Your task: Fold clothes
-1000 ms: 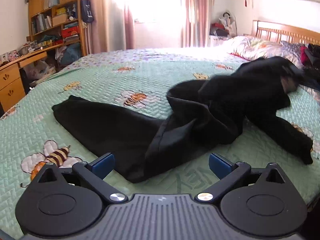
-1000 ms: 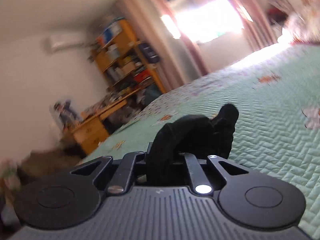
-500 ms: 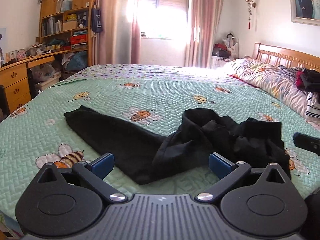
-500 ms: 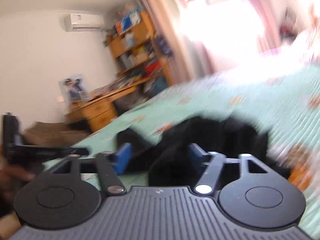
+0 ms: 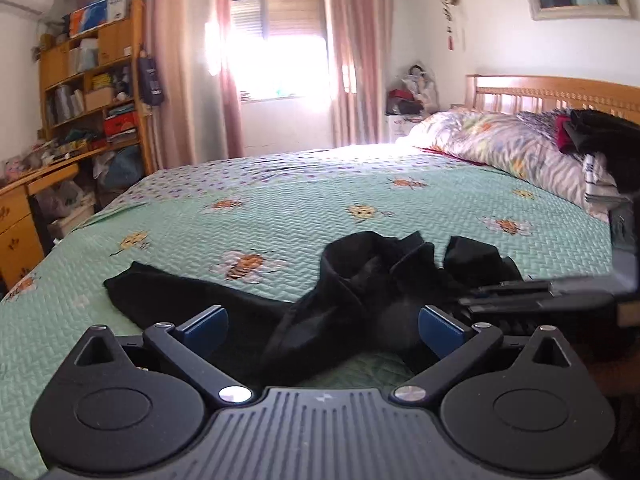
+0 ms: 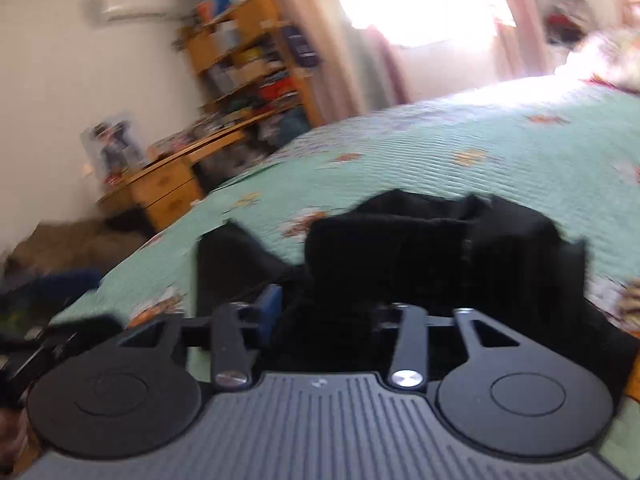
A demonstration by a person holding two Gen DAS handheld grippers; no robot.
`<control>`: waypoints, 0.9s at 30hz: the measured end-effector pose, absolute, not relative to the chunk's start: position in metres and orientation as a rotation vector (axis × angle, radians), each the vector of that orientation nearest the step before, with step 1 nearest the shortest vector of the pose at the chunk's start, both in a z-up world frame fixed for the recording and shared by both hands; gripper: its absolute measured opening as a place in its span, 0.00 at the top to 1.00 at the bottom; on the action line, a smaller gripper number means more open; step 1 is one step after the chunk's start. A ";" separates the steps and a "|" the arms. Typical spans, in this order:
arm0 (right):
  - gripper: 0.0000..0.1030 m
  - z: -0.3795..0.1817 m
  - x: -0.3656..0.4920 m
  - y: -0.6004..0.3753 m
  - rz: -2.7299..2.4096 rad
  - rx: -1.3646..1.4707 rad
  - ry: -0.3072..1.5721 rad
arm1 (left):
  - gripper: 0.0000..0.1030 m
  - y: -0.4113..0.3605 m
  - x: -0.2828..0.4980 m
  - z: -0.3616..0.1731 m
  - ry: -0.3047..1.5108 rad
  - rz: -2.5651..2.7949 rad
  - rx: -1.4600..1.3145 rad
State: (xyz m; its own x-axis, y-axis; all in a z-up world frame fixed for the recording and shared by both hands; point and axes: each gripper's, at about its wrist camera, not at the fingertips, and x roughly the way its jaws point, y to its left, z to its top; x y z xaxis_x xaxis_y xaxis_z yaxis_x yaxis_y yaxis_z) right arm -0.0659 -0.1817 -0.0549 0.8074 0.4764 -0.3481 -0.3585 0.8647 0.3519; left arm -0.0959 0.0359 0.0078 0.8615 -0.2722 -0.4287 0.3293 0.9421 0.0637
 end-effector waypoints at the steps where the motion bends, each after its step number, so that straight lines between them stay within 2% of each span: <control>1: 0.69 -0.052 -0.073 -0.174 0.488 0.276 0.439 | 0.01 0.041 -0.095 0.007 0.441 -0.303 0.119; 5: 0.63 -0.046 -0.095 -0.152 0.533 0.255 0.456 | 0.01 0.053 -0.092 0.002 0.493 -0.285 0.076; 12: 0.60 -0.039 -0.106 -0.168 0.457 0.268 0.444 | 0.01 0.027 -0.086 -0.005 0.520 -0.350 0.132; 14: 0.55 -0.039 -0.109 -0.181 0.421 0.286 0.427 | 0.01 0.016 -0.079 -0.006 0.532 -0.369 0.143; 16: 0.46 -0.039 -0.111 -0.194 0.386 0.304 0.409 | 0.01 0.002 -0.073 -0.008 0.552 -0.388 0.155; 17: 0.45 -0.039 -0.113 -0.200 0.368 0.313 0.400 | 0.01 -0.006 -0.070 -0.009 0.559 -0.400 0.166; 25: 0.44 -0.083 -0.134 -0.276 0.141 0.560 0.375 | 0.01 -0.087 -0.042 -0.032 0.597 -0.392 0.333; 27: 0.44 -0.095 -0.138 -0.290 0.091 0.621 0.384 | 0.04 -0.103 -0.032 -0.037 0.607 -0.366 0.360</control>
